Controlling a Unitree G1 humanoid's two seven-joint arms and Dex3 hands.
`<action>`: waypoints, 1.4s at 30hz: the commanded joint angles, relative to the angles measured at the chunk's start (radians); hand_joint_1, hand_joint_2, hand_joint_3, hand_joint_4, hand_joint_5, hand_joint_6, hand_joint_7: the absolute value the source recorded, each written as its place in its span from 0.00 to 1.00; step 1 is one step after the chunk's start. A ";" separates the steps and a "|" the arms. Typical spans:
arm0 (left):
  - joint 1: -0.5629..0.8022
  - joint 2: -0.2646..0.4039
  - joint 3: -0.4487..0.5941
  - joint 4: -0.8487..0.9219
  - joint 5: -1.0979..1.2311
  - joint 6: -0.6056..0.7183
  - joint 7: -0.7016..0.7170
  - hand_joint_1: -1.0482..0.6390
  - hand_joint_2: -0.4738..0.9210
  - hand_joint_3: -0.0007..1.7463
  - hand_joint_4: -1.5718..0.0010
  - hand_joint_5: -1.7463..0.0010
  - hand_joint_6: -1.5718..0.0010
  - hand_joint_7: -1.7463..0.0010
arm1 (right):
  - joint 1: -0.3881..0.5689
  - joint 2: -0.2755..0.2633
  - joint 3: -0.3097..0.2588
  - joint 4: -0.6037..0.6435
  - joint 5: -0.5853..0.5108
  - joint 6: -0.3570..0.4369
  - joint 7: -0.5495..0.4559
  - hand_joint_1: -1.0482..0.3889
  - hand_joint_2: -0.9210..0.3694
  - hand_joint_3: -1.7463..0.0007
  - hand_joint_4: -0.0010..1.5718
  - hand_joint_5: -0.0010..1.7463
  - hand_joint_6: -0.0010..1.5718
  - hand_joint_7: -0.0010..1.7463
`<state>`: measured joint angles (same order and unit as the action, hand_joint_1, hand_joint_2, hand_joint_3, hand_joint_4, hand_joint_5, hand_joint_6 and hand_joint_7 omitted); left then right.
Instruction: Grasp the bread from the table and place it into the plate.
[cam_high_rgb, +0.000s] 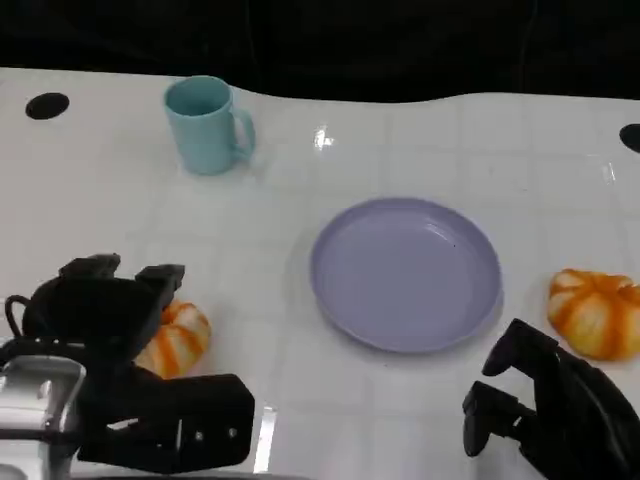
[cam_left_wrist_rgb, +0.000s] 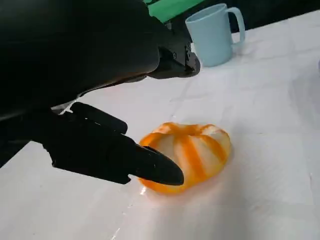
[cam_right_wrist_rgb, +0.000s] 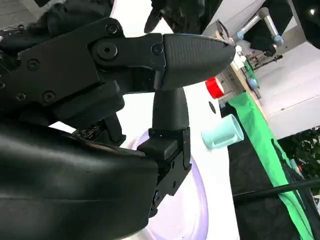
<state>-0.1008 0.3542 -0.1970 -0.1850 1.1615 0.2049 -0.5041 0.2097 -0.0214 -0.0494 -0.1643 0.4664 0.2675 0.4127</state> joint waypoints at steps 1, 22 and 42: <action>-0.059 0.031 -0.029 0.068 -0.007 0.026 -0.019 0.30 0.96 0.00 0.97 0.99 0.91 1.00 | 0.003 -0.006 -0.006 0.002 0.003 -0.013 0.000 0.32 0.01 0.74 0.49 1.00 0.30 1.00; -0.303 0.022 -0.211 0.535 -0.129 0.038 0.095 0.29 0.95 0.00 0.97 0.99 0.90 0.99 | 0.002 -0.011 -0.007 0.002 0.008 -0.004 0.005 0.32 0.01 0.74 0.48 1.00 0.30 0.99; -0.404 0.030 -0.199 0.911 -0.406 -0.222 0.434 0.41 0.99 0.10 0.54 0.16 0.35 0.72 | 0.008 -0.012 -0.006 -0.009 0.000 -0.007 0.005 0.33 0.00 0.73 0.48 1.00 0.29 1.00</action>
<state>-0.5205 0.3699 -0.3959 0.6972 0.7652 -0.0062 -0.1357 0.2150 -0.0215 -0.0474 -0.1666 0.4567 0.2674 0.4127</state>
